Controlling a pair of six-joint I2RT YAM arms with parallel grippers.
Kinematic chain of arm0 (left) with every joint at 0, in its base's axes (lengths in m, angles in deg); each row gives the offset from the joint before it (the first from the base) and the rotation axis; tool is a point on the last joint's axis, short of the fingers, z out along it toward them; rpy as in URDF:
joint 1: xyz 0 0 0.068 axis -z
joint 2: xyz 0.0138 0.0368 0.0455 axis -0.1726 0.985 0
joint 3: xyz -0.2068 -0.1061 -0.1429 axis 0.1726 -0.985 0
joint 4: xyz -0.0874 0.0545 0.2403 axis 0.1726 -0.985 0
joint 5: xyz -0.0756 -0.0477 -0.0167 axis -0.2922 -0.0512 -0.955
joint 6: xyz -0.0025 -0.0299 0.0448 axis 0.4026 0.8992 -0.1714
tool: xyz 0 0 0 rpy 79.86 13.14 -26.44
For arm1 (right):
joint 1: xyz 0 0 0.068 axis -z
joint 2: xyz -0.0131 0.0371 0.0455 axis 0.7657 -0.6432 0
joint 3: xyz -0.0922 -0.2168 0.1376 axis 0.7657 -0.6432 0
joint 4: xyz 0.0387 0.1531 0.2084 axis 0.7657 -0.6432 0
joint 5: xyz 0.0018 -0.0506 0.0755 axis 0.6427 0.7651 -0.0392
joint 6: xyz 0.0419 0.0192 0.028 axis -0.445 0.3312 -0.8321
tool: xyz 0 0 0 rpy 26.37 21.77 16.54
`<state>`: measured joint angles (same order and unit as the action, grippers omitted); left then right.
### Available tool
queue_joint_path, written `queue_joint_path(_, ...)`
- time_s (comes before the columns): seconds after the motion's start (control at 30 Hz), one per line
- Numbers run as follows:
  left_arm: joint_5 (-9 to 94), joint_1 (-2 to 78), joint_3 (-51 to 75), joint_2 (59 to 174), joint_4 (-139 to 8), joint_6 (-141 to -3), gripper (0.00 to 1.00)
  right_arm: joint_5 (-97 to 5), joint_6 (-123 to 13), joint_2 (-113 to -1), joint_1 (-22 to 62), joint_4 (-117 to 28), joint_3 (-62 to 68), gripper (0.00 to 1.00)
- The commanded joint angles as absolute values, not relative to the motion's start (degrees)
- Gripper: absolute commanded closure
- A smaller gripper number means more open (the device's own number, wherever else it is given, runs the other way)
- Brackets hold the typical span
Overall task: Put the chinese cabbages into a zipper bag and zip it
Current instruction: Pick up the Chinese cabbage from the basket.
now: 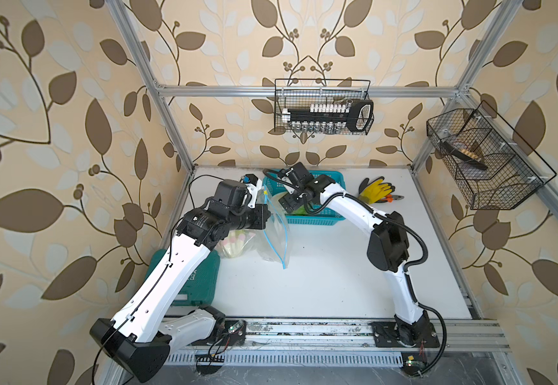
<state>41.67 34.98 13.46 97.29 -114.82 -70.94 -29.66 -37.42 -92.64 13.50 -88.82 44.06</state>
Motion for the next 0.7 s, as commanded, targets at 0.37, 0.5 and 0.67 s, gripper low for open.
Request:
queue_joint_path(0.37,36.87,34.66,11.41,98.34,-111.55,-67.81,1.0,-56.64,-63.81,-89.61,29.04,-74.29,27.47,0.11)
queue_joint_path(0.5,36.28,34.72,11.09,98.43,-111.28,-67.12,1.0,-61.83,-63.99,-94.53,28.3,-73.28,28.42,0.15)
queue_joint_path(0.67,35.73,34.96,10.99,99.68,-110.76,-66.54,1.0,-66.46,-66.65,-97.93,27.55,-68.36,28.91,0.27)
